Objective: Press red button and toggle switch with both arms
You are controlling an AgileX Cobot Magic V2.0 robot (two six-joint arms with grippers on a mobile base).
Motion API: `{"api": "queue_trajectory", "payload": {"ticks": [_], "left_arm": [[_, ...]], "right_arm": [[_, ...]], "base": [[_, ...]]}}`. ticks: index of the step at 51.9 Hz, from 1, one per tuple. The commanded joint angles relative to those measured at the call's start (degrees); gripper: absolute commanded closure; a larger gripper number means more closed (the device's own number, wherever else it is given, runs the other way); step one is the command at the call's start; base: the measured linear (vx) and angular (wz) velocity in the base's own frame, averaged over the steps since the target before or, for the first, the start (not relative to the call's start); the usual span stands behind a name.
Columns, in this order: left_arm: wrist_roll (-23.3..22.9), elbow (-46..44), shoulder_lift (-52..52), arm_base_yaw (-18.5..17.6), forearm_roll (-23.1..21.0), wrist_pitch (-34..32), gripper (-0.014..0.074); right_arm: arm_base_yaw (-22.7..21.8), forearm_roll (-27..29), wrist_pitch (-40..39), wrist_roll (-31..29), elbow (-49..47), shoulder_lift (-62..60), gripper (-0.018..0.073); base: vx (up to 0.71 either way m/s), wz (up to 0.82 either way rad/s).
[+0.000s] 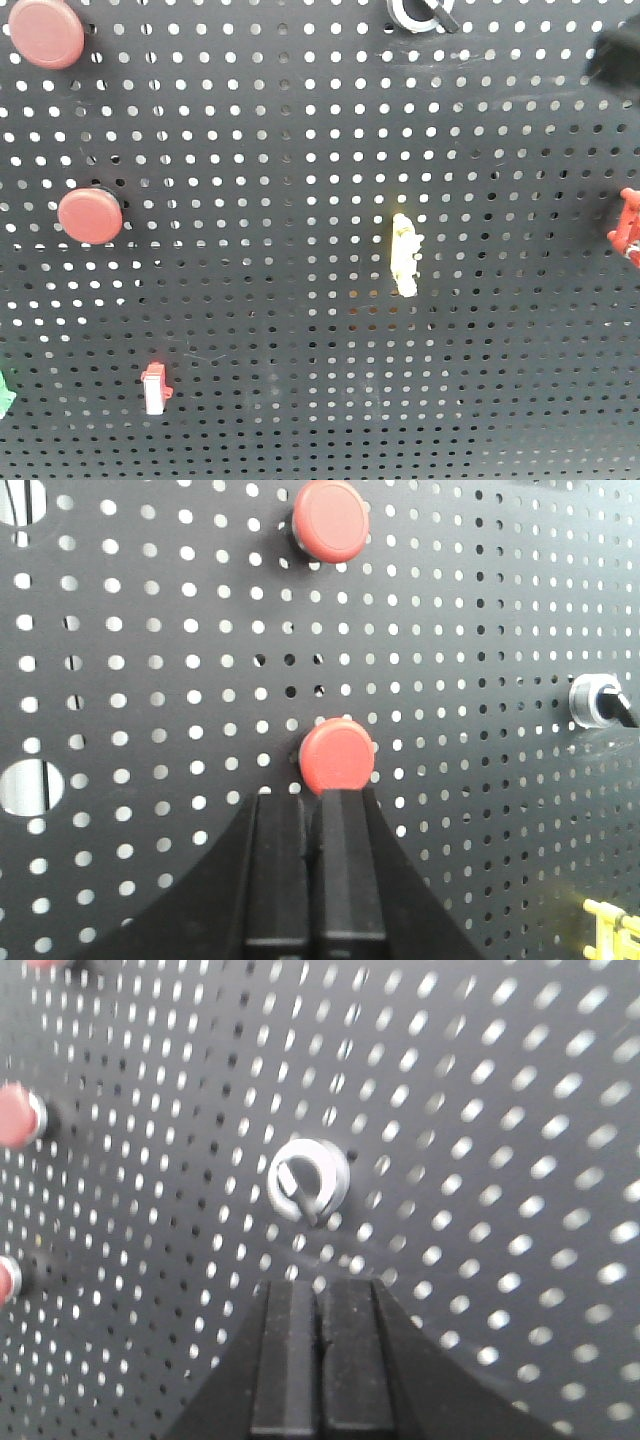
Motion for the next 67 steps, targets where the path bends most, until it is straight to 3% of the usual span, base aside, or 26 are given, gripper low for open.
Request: {"api": "queue_trajectory", "payload": {"ticks": [1,26,34,45,51,58,67], "left_arm": [[-0.3,-1.4,0.2,-0.1,-0.3,-4.2,0.0594],[-0.2,-0.7,0.1,-0.1,-0.2,-4.5,0.0594],[-0.3,4.4,-3.1,5.3,-1.0,-3.7,0.0594],[-0.1,22.4,-15.4,18.3,-2.8,-4.4,0.0594],[3.9,34.0,-22.6,23.2,-2.9,-4.7,0.0594],[9.8,46.5,-28.7,25.2,-6.9,-5.5,0.0594],[10.1,61.7,-39.4,25.2,-8.2,-9.0,0.0594]], "right_arm": [[0.0,-0.9,-2.8,-0.2,-1.3,-0.3,0.0559],[0.0,-1.0,-0.7,-0.2,-1.3,-0.3,0.0559],[0.0,-1.0,-0.7,-0.2,-1.3,-0.3,0.0559],[0.0,-1.0,-0.7,-0.2,-1.3,-0.3,0.0559],[0.0,-1.0,-0.7,-0.2,-1.3,-0.3,0.0559],[0.0,-1.0,-0.7,-0.2,-1.3,-0.3,0.0559],[0.0,-1.0,-0.7,-0.2,-1.3,-0.3,0.0559]], "base": [[0.00,0.00],[0.00,0.00],[0.00,0.00],[0.00,0.00],[0.00,0.00],[0.00,0.00],[0.00,0.00]]}}
